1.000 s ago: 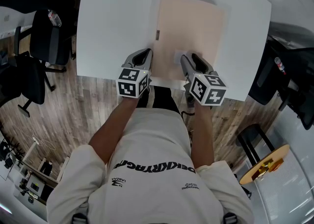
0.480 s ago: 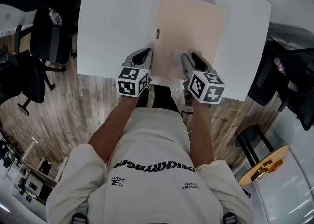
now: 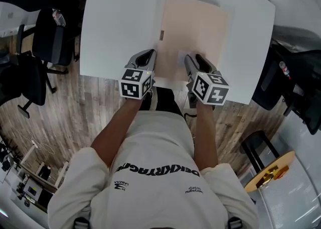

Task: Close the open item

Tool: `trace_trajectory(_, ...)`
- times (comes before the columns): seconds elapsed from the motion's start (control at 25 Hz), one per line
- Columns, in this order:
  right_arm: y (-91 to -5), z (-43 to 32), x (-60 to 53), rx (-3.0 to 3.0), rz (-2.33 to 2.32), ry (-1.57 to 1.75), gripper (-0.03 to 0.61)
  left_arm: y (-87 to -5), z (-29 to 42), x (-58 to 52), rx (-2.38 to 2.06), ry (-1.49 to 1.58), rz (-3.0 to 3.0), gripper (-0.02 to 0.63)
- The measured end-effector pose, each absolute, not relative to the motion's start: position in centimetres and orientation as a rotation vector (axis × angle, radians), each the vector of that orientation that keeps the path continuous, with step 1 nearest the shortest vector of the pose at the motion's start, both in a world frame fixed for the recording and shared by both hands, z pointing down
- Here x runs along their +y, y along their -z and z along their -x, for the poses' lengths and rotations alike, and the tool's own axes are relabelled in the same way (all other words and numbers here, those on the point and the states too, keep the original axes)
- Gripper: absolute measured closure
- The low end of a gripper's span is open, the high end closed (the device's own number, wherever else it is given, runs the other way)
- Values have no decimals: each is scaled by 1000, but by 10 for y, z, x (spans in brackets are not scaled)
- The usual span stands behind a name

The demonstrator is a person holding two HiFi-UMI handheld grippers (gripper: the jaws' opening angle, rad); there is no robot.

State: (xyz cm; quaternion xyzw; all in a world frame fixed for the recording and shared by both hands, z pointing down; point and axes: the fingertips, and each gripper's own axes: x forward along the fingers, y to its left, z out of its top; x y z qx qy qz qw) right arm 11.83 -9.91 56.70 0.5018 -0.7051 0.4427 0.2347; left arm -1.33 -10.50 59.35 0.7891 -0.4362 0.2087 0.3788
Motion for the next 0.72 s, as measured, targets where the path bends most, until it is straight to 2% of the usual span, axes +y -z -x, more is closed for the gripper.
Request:
trace_trajectory(0.56, -538, -121, -103, -1995, -1447, -1181, 428, -563, 21, -107, -1169, -502, -2058, 614)
trace_trajectory(0.72, -525, -123, -102, -2021, -1473, -1156, 473, -547, 19, -106, -1180, -483, -2086, 614)
